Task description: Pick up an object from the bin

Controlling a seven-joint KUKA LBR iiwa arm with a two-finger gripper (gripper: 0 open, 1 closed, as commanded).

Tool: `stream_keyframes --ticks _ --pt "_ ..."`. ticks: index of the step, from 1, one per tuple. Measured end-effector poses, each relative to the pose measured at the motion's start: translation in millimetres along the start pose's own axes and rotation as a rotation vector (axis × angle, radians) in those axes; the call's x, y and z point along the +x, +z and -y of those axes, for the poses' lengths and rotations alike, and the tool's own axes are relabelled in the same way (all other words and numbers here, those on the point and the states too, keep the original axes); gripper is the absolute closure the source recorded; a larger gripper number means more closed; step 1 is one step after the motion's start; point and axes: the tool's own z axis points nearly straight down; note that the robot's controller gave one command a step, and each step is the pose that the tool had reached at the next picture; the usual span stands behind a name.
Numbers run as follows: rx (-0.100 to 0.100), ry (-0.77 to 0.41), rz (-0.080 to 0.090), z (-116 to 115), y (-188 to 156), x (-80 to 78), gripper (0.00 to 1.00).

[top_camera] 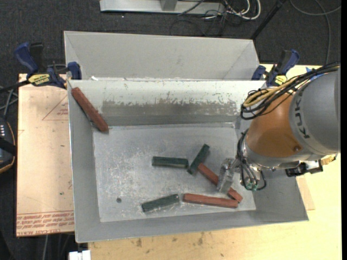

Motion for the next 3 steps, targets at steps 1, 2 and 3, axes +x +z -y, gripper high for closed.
stream_keyframes --ticks 1,2,3 --pt "0.001 -0.032 0.000 -46.2 0.0 2.0 1.00" --pt "0.000 0.112 -0.008 -78.4 -20.7 24.5 1.00" --pt "0.000 0.127 -0.010 -93.1 -151.5 23.2 1.00"
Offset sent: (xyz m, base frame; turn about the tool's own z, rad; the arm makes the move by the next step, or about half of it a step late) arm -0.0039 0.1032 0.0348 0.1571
